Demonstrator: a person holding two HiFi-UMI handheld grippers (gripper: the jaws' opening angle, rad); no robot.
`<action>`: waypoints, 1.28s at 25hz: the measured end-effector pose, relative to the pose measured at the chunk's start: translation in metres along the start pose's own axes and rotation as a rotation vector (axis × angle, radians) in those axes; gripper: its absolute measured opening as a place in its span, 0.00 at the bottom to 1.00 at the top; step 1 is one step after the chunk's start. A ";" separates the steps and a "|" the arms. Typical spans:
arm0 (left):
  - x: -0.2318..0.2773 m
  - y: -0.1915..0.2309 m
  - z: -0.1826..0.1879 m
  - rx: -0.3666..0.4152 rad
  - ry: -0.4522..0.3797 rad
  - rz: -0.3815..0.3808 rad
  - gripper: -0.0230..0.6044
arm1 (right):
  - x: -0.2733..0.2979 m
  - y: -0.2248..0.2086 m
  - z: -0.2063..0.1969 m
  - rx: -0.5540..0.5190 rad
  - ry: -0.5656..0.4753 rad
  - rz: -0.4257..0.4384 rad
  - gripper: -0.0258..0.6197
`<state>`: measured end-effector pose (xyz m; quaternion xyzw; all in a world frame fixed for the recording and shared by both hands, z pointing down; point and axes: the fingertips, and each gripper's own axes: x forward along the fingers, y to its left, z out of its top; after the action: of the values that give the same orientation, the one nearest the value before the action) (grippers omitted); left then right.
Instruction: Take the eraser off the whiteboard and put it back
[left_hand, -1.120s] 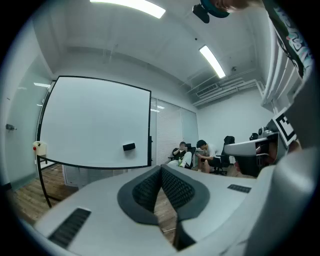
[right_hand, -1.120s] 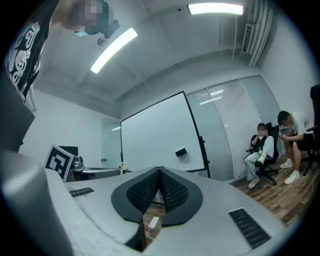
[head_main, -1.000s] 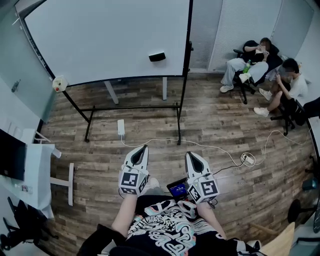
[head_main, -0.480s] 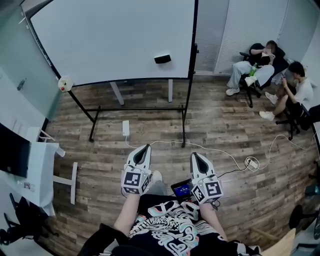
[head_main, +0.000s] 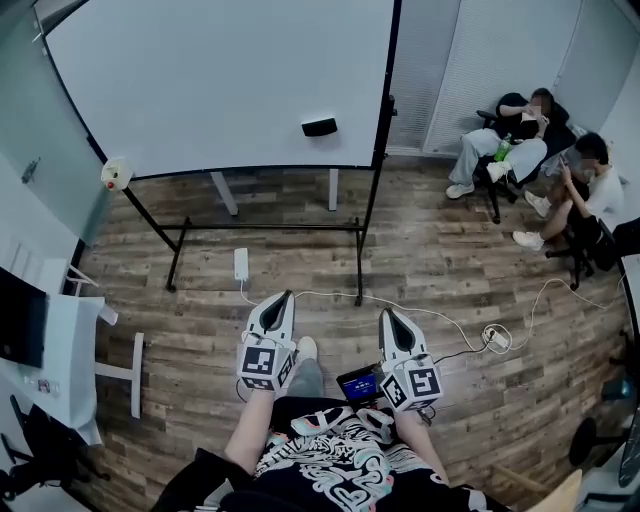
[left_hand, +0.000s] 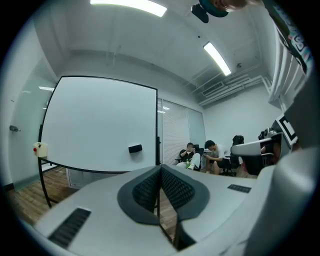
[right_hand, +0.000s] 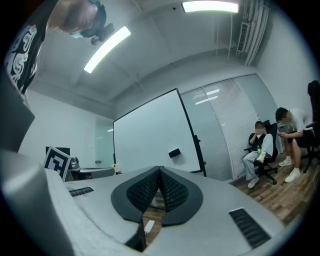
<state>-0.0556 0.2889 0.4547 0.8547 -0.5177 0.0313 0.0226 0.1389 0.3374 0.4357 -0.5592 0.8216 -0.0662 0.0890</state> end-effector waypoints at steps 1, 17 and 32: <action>0.010 0.007 0.000 0.007 0.000 0.000 0.08 | 0.010 -0.003 -0.001 -0.004 0.002 -0.001 0.06; 0.150 0.128 0.009 0.023 0.036 0.008 0.08 | 0.191 -0.032 -0.012 -0.009 0.076 -0.021 0.06; 0.258 0.192 0.009 0.068 0.035 -0.037 0.08 | 0.303 -0.064 -0.022 -0.022 0.097 -0.087 0.06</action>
<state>-0.1062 -0.0289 0.4670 0.8637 -0.5000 0.0637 0.0031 0.0836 0.0324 0.4485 -0.5917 0.8004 -0.0879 0.0400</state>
